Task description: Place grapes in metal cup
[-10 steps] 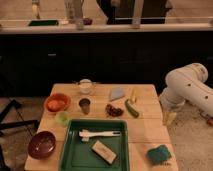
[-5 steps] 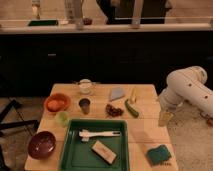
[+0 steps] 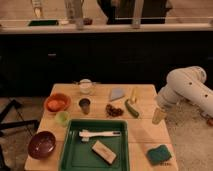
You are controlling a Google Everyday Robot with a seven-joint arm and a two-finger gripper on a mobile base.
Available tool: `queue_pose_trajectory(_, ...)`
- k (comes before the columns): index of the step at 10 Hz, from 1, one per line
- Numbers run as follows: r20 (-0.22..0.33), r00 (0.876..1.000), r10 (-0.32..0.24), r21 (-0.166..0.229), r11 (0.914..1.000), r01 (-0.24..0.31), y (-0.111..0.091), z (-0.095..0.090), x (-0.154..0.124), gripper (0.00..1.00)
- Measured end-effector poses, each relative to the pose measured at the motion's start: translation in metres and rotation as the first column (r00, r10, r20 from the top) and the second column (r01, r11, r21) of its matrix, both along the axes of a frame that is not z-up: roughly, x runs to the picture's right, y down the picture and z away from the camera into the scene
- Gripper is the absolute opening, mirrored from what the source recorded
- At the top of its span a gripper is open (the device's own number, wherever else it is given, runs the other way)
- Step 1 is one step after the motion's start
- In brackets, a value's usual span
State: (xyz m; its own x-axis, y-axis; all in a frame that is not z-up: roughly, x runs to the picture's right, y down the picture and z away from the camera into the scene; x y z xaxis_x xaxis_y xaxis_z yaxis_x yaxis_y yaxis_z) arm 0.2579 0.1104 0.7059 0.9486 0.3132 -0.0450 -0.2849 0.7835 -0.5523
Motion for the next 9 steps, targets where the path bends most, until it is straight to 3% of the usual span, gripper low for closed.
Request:
queue_pose_trajectory(3, 0.002, 1.0, -0.001, 0.0, 1.0, 0.001, 0.0, 0.0, -0.001, 0.8)
queue_pose_trajectory(5, -0.004, 0.998, 0.06, 0.017, 0.998, -0.06, -0.002, 0.004, -0.003, 0.8)
queue_pose_trajectory(7, -0.006, 0.982, 0.19, 0.047, 0.9808, -0.189, -0.013, 0.01, -0.024, 0.8)
queue_pose_trajectory(9, 0.029, 0.969, 0.244, 0.07, 0.9668, -0.246, -0.023, 0.014, -0.041, 0.8)
